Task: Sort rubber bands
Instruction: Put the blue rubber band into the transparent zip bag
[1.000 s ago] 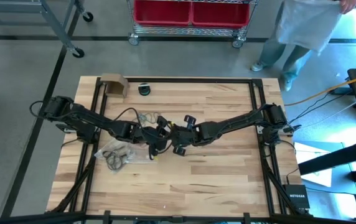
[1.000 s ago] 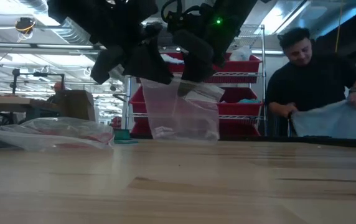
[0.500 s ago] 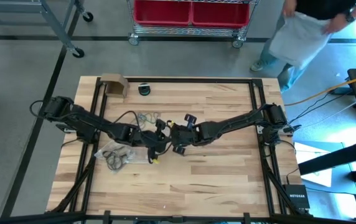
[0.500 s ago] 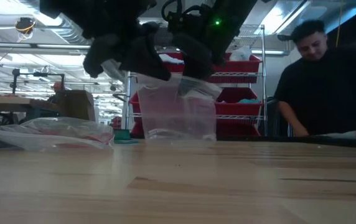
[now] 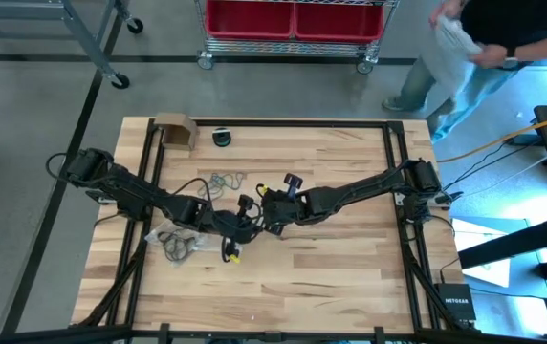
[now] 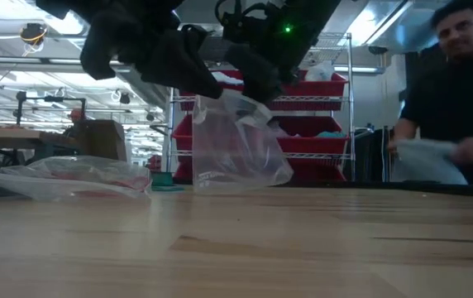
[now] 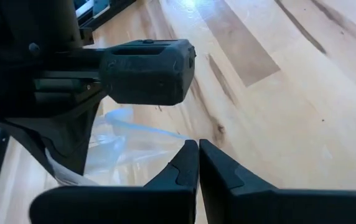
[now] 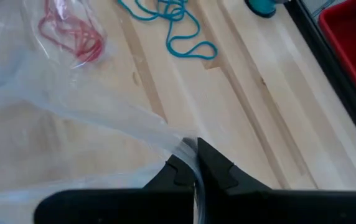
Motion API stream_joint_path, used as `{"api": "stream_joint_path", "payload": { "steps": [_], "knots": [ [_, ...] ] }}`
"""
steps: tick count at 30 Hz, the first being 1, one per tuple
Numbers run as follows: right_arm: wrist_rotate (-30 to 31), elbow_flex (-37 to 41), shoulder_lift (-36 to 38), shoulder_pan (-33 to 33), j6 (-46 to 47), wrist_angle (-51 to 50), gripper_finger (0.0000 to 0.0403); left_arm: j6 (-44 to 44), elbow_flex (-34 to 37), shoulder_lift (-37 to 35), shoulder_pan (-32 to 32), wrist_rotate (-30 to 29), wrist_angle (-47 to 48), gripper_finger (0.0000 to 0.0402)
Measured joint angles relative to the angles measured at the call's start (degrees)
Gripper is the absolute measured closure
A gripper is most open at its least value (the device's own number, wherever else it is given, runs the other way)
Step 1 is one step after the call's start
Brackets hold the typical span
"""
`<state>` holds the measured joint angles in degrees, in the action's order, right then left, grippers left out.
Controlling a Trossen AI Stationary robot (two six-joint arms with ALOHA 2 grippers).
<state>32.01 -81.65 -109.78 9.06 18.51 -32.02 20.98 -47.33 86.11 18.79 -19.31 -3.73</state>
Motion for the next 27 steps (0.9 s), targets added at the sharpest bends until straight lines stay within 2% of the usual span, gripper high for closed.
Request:
{"api": "stream_joint_path", "payload": {
  "steps": [8, 16, 21, 27],
  "knots": [
    [-0.9, 0.0, 0.0, -0.1, -1.0, 1.7, 0.0403, -2.4, 0.0, -0.1, 0.0, 0.6, 0.1, 0.0401],
    [-8.9, -1.3, 0.0, -0.2, 0.8, 1.8, 0.0398, -6.0, -0.3, -0.8, -1.2, -0.1, 0.2, 0.0401],
    [-13.2, -4.4, 0.0, -0.2, 1.0, -1.2, 0.0353, -7.6, -0.3, -0.8, -2.2, -0.4, 0.0, 0.0401],
    [-11.5, -6.8, 0.0, -0.4, 0.4, -7.2, 0.0283, -8.1, -0.3, -0.8, -2.3, -0.6, 0.1, 0.0401]
  ]
}}
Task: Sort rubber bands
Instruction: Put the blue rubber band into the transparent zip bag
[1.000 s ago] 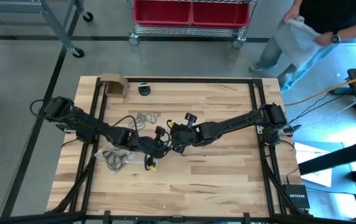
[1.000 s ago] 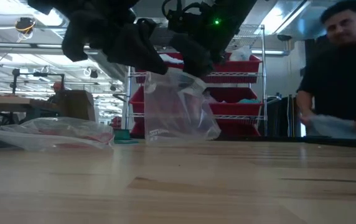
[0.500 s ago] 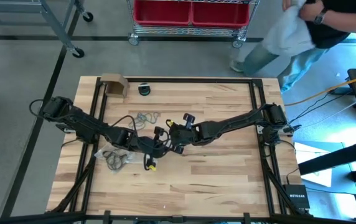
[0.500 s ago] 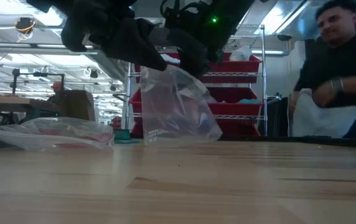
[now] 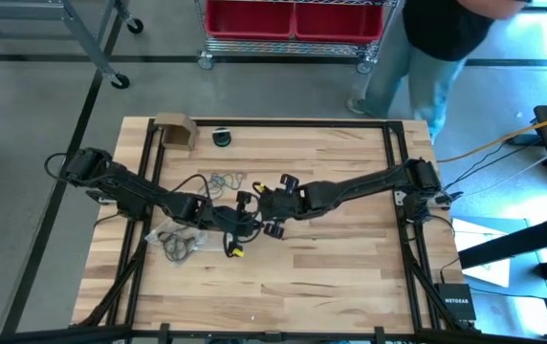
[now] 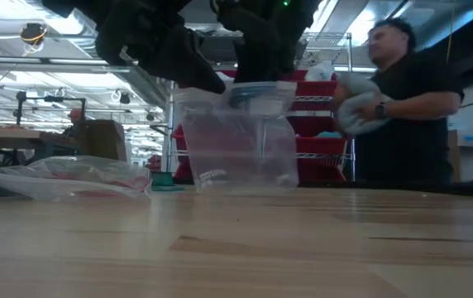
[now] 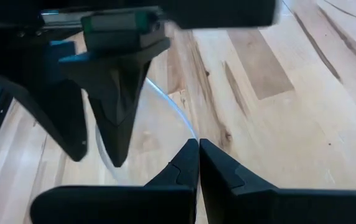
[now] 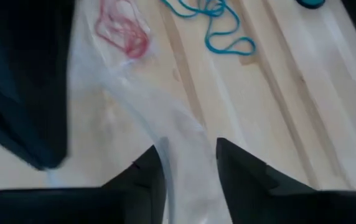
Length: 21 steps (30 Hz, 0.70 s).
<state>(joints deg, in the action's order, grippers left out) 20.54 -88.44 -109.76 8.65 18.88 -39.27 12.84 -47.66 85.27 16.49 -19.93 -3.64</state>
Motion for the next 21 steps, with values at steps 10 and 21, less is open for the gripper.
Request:
{"api": "stream_joint_path", "payload": {
  "steps": [10, 21],
  "knots": [
    [0.6, 0.0, 0.0, -0.1, -7.0, -0.8, 0.029, -0.7, 0.0, 0.0, 0.0, -0.2, -0.4, 0.0401],
    [4.5, 0.0, 0.0, 0.0, -7.6, -0.7, 0.0392, -0.5, -0.1, 0.0, 0.0, 3.2, -0.5, 0.0401]
  ]
}}
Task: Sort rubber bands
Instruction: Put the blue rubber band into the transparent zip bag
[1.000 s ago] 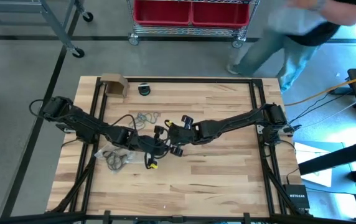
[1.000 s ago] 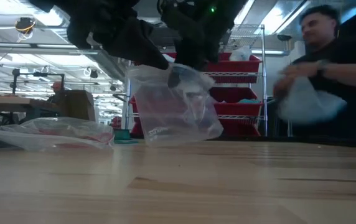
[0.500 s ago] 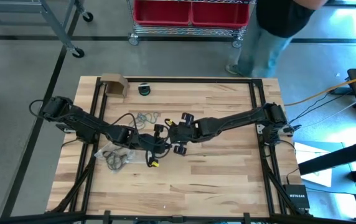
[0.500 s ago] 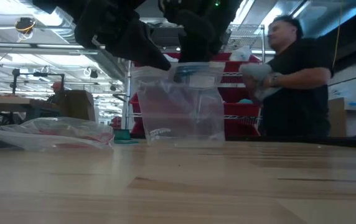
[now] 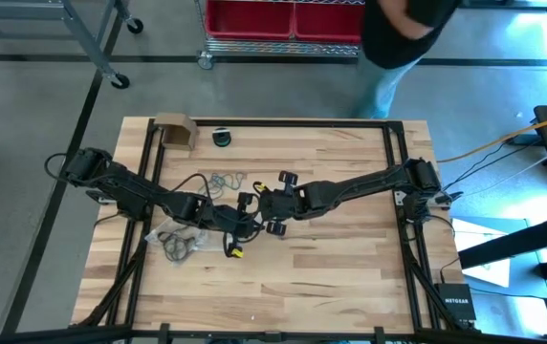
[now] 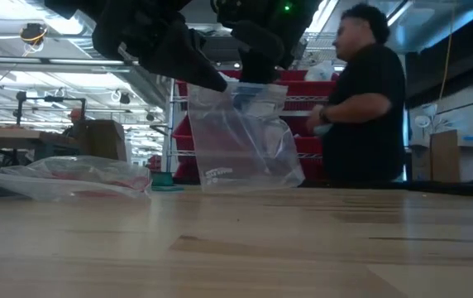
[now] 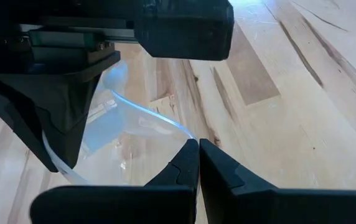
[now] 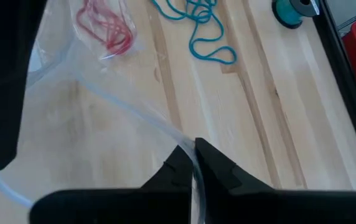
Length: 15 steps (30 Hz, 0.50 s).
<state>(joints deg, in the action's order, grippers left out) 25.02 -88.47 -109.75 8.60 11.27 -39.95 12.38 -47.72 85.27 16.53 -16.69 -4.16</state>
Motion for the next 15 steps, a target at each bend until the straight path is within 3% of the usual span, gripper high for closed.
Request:
{"api": "stream_joint_path", "payload": {
  "steps": [15],
  "knots": [
    [-1.5, 0.0, 0.0, 0.0, 0.3, 0.0, 0.0402, -6.7, -1.8, 0.0, -0.6, -0.6, -0.8, 0.0397]
  ]
}}
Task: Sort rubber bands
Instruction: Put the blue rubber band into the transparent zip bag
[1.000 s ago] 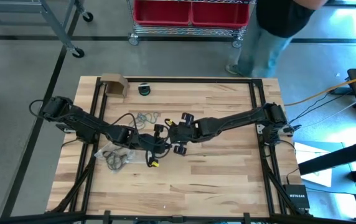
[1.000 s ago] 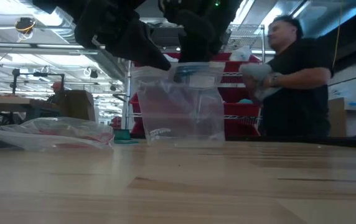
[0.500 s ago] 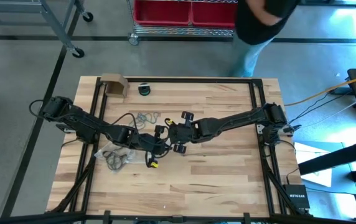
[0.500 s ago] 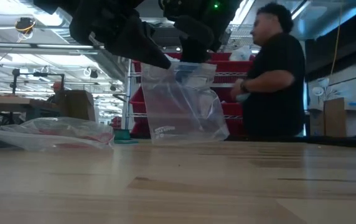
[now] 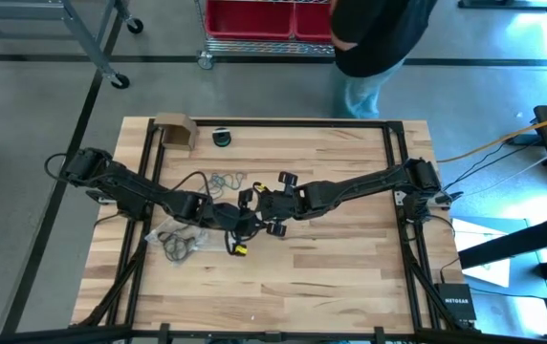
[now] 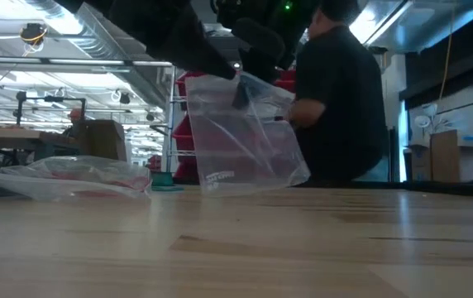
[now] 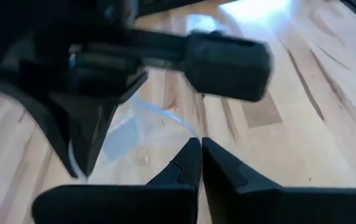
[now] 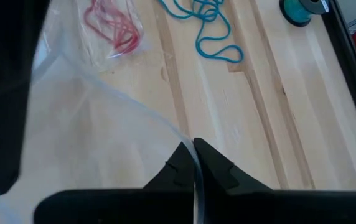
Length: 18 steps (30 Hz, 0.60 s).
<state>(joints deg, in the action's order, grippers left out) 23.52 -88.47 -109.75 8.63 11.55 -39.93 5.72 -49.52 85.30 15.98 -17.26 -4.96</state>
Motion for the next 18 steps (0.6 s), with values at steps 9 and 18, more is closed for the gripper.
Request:
{"api": "stream_joint_path", "payload": {
  "steps": [9, 18],
  "knots": [
    [0.0, 0.0, 0.0, 0.0, 0.1, 0.0, 0.0403, -4.2, -0.1, -2.3, 0.6, 3.5, 4.2, 0.0306],
    [0.0, 0.0, 0.0, 0.0, 0.1, 0.4, 0.0403, -3.5, -0.1, -11.2, 0.7, -1.7, 5.5, 0.0275]
  ]
}}
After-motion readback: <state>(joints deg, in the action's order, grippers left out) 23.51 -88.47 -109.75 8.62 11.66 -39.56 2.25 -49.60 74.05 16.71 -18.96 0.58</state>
